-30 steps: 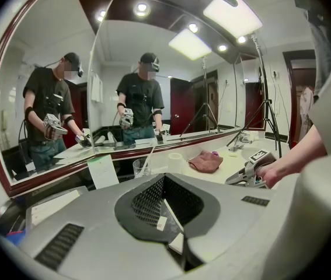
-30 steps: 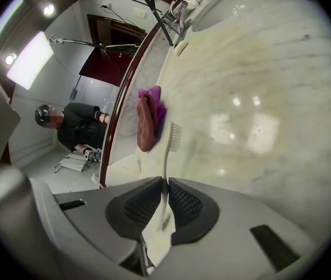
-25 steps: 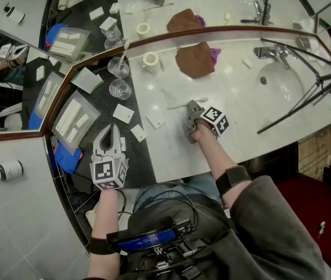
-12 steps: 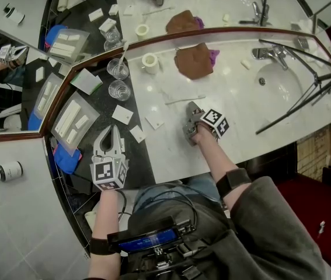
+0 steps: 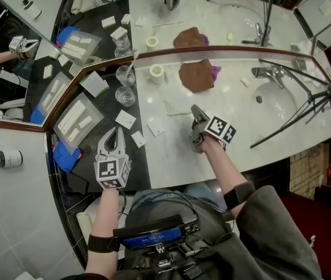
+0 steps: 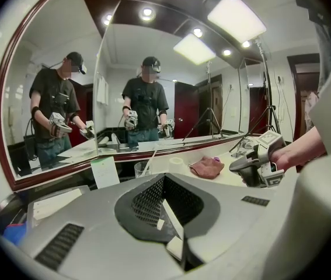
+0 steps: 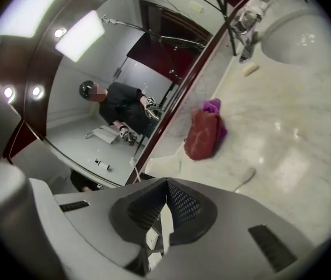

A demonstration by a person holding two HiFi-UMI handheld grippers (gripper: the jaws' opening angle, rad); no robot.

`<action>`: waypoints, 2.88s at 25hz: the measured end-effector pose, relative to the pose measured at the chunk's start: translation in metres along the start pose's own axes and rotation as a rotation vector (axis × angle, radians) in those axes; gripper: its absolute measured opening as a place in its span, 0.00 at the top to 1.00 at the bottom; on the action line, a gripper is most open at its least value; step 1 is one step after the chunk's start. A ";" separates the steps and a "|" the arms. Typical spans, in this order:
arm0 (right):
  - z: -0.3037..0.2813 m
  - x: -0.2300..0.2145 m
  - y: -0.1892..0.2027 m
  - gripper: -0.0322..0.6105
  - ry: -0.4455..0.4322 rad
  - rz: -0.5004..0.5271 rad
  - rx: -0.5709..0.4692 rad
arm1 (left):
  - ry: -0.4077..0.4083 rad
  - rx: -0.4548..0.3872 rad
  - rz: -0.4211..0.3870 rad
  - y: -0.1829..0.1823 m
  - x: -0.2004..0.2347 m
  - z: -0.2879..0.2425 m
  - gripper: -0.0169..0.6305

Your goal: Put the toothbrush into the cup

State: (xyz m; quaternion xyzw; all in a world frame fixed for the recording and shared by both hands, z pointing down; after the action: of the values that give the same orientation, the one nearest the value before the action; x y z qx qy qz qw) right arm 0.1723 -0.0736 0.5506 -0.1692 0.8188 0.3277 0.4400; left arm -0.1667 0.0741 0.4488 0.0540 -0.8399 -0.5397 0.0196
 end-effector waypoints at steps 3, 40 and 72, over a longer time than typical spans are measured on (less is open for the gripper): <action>0.010 0.024 -0.012 0.95 -0.047 0.115 0.018 | -0.005 -0.007 0.017 0.000 -0.001 0.004 0.97; 0.065 0.069 -0.004 0.95 -0.036 1.029 0.151 | -0.009 -0.005 0.049 0.007 -0.008 0.018 0.97; -0.213 0.166 0.045 0.64 -0.075 0.458 0.157 | -0.020 -0.022 0.076 0.011 0.079 -0.032 0.97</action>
State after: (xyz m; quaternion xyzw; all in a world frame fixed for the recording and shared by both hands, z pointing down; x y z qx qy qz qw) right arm -0.0750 -0.1848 0.5147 0.0678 0.8420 0.3601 0.3961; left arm -0.2426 0.0403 0.4700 0.0163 -0.8356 -0.5481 0.0324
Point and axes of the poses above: the fingertips, and each gripper's own axes: z backward along the fingers, x to its left, y out of its underside, the point moved 10 cm from there along z, backward along the fingers, and after that the axes turned 1 degree about -z, right-handed, at the moved point
